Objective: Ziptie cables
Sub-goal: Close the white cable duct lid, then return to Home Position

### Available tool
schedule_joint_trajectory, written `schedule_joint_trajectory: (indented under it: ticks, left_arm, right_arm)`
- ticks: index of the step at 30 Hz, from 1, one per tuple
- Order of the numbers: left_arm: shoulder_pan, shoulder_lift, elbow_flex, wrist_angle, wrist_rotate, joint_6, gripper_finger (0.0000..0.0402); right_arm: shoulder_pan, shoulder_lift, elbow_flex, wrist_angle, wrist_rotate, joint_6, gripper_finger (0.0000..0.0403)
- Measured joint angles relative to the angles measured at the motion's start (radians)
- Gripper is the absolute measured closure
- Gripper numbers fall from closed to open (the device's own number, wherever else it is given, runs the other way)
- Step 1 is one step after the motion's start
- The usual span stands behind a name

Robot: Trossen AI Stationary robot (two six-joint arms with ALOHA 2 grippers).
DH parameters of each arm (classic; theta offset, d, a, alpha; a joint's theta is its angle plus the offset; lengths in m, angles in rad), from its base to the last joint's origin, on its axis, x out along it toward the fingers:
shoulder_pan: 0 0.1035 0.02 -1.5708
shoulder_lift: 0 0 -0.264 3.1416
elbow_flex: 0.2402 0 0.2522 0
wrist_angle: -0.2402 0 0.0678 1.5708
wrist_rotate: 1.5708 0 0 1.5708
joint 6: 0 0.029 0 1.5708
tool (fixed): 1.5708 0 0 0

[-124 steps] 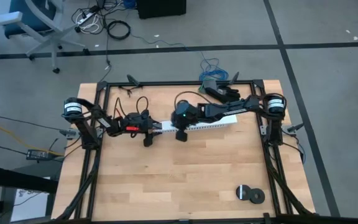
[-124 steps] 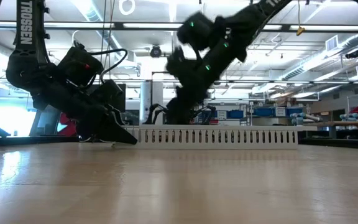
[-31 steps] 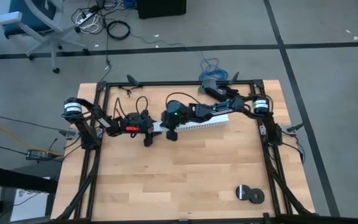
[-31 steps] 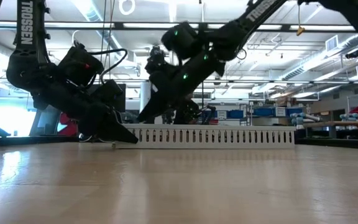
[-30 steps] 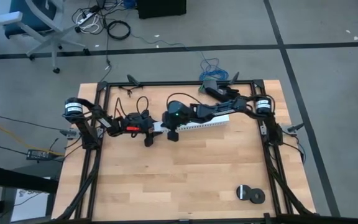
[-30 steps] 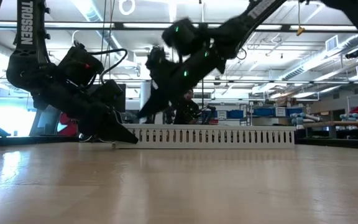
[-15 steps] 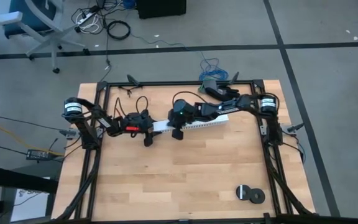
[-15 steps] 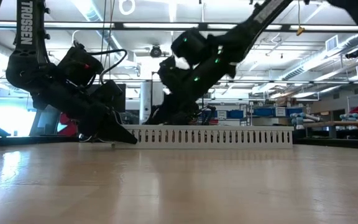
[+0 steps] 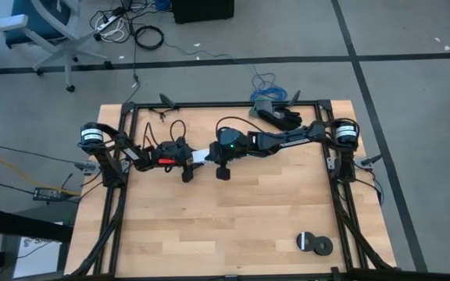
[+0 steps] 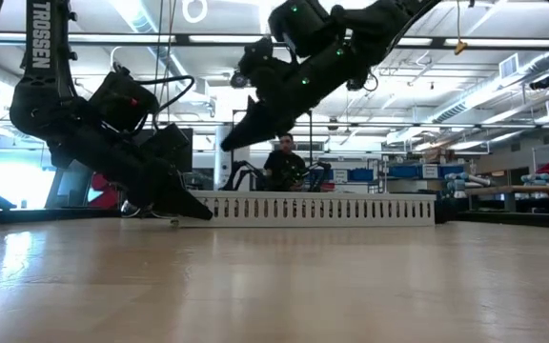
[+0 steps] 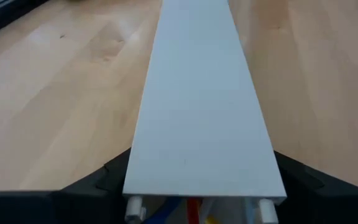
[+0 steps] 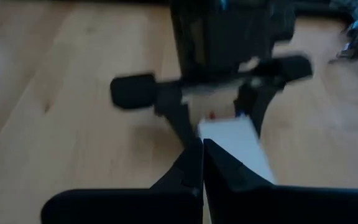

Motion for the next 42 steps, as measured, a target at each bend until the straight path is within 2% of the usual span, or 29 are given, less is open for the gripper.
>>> schedule_joint_trajectory:
  ticks: [6, 19, 27, 33, 38, 42]
  left_arm:
    - [0.000, 0.000, 0.000, -0.011, 0.017, -0.007, 0.0128]
    - [0.000, -0.029, -0.003, -0.017, 0.028, -0.012, 0.0125]
    - [0.003, -0.231, -0.060, -0.067, 0.028, 0.010, 0.0125]
    - [0.003, -0.391, -0.103, -0.084, 0.048, -0.040, 0.0126]
    - [0.003, -0.506, -0.151, -0.089, 0.060, -0.039, 0.0136]
    - [0.003, -0.594, -0.203, -0.079, 0.060, -0.039, 0.0147]
  right_arm:
    - [0.003, -0.054, -0.001, -0.076, 0.005, -0.003, 0.0403]
    - [0.003, -0.078, -0.109, -0.078, 0.056, 0.059, 0.0403]
    - [0.002, -0.123, -0.159, -0.045, 0.055, 0.074, 0.0403]
    - [-0.002, -0.148, -0.186, -0.044, 0.055, 0.069, 0.0403]
    - [-0.027, -0.153, -0.296, 0.083, 0.037, 0.114, 0.0403]
    - [-0.058, -0.207, -0.436, 0.278, -0.001, 0.178, 0.0403]
